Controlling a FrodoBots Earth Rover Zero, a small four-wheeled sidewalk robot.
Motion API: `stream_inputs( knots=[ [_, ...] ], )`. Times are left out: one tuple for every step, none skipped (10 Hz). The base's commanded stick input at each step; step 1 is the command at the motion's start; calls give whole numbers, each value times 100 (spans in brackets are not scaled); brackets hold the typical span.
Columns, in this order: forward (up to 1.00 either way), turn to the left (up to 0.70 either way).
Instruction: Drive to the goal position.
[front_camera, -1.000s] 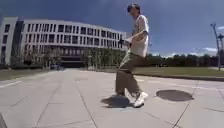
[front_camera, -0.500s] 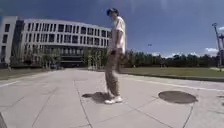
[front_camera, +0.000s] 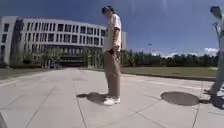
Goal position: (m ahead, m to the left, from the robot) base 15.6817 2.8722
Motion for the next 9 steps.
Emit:
stream_inputs(
  knots=[
    [26,0],
    [26,0],
    [26,0],
    [26,0],
    [26,0],
    [26,0],
    [26,0],
    [26,0],
    [26,0]
  ],
)
